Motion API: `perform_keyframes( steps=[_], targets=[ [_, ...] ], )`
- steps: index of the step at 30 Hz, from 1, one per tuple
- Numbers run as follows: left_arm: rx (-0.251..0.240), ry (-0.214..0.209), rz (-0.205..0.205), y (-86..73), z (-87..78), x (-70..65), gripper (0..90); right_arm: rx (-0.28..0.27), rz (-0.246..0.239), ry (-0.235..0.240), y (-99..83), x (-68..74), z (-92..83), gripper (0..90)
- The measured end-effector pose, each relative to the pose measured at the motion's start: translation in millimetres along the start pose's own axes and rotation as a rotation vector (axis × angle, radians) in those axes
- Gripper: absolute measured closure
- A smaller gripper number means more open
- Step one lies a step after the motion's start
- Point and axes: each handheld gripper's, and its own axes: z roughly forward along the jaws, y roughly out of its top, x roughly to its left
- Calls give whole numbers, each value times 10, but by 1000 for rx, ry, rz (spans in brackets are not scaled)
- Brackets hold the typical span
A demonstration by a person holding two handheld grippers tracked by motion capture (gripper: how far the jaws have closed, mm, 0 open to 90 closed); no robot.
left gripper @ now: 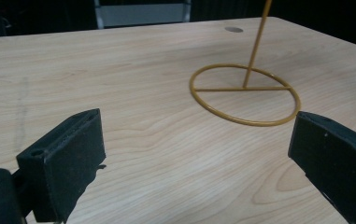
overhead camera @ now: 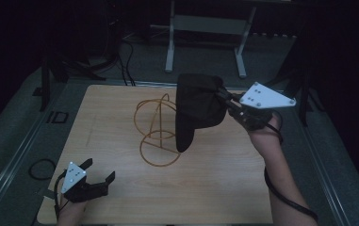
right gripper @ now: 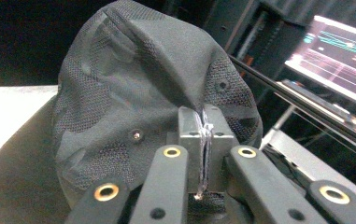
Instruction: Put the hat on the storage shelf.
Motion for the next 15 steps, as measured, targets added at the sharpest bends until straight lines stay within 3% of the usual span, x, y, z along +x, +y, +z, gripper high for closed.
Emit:
perform_keyframes(
  steps=[7, 15],
  targets=[
    [-4, 6, -24, -43, -16, 60, 43, 38, -58, 66, 189, 200, 304, 886],
    [-3, -4, -25, -63, -13, 46, 44, 100, -98, 131, 251, 415, 600, 884]
  ],
)
